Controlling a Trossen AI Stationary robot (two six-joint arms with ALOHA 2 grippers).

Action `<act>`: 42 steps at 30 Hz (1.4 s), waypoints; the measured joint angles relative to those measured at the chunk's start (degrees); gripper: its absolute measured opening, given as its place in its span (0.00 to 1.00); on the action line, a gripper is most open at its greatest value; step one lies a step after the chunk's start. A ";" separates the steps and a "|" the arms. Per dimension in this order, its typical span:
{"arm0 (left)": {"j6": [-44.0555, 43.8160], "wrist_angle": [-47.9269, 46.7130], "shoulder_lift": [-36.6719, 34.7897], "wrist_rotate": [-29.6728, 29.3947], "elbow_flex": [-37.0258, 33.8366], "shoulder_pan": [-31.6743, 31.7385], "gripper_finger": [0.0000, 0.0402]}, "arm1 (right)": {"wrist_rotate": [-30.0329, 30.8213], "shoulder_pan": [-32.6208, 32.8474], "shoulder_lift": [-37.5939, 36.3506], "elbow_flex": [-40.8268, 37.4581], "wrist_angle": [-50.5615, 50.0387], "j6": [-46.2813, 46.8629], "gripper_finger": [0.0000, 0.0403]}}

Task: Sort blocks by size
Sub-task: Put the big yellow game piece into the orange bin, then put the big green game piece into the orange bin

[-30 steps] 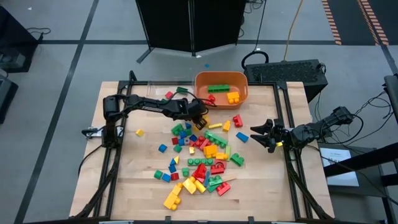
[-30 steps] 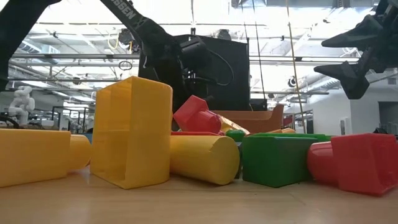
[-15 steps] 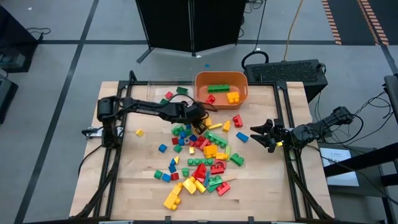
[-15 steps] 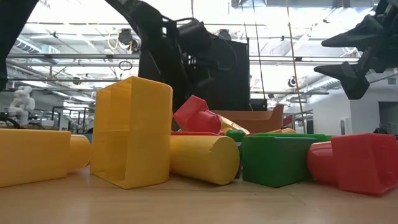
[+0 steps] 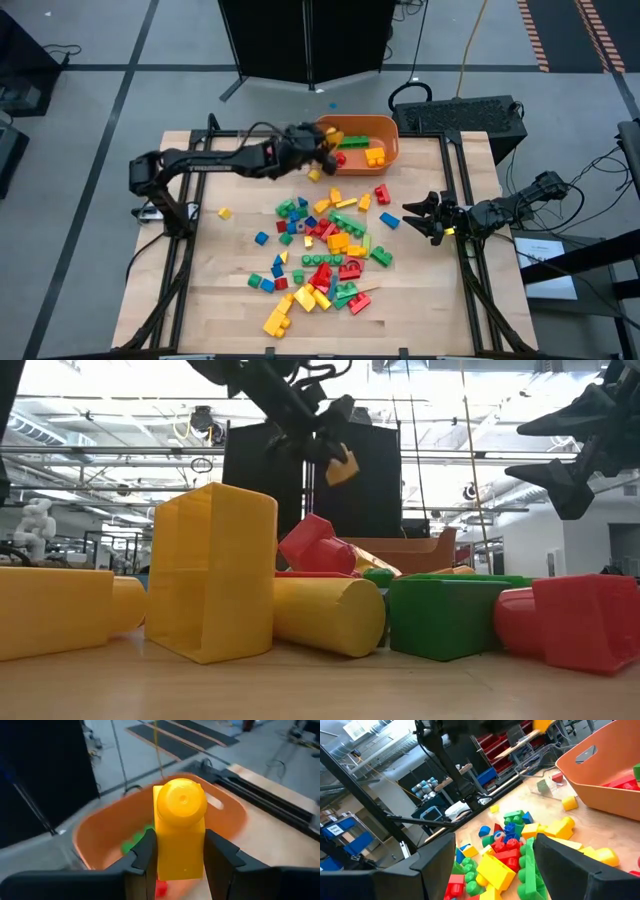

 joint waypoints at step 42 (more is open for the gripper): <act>16.62 -33.98 10.43 -9.29 11.44 -12.19 0.02 | 0.11 -0.01 0.35 -0.02 0.35 0.00 0.65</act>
